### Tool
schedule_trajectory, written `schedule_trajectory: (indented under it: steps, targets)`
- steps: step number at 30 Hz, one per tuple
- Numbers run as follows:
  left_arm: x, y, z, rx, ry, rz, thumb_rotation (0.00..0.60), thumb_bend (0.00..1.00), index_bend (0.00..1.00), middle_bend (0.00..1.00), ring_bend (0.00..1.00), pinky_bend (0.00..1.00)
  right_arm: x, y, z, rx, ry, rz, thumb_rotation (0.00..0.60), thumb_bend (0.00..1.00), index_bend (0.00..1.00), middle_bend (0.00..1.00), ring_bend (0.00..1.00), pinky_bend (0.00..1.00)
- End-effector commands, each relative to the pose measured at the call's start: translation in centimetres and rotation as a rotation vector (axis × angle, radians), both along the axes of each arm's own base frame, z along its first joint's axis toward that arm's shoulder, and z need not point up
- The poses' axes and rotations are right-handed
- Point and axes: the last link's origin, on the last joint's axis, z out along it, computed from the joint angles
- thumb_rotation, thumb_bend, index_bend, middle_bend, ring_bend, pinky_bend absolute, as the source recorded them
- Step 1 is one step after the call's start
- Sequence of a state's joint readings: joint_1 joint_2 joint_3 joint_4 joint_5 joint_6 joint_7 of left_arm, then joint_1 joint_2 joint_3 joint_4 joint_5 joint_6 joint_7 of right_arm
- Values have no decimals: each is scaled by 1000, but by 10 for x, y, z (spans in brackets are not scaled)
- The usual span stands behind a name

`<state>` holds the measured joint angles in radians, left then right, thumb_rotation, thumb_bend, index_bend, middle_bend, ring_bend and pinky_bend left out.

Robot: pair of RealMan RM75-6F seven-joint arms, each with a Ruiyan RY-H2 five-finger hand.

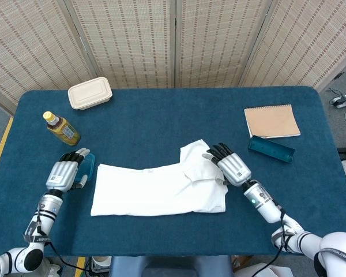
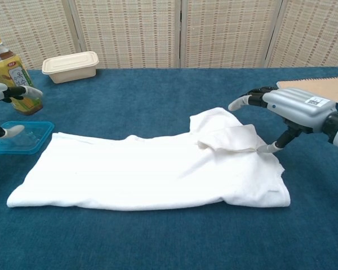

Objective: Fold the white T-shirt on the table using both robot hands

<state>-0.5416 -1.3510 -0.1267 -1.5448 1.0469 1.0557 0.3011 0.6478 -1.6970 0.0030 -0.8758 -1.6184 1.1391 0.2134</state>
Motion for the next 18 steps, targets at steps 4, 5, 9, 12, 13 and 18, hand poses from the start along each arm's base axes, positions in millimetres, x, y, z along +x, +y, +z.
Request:
schedule_trajectory:
  steps: [4,5,9,12,13,18]
  targets:
    - [-3,-2,1,-1,-11,15,600,438,15,75,86,88,0,-2,-6,9,28,41,600,159,283,202,88,62]
    - [-3,-2,1,-2,-10,16,600,438,15,74,85,88,0,-2,-7,8,30,44,600,164,292,205,92,62]
    - [-5,-2,1,-6,-14,23,600,438,15,71,82,88,1,-4,-10,12,33,52,600,190,339,223,105,62]
    - [-4,-1,2,-4,-13,21,600,438,15,71,81,88,4,-5,-13,10,19,60,600,215,378,240,117,62]
    - [-4,-1,2,-3,-13,21,600,438,15,70,81,88,6,-5,-14,11,15,67,600,231,398,250,122,62]
    - [-5,-1,4,1,-16,25,600,438,15,69,80,88,7,-6,-17,16,26,91,600,287,476,284,146,62]
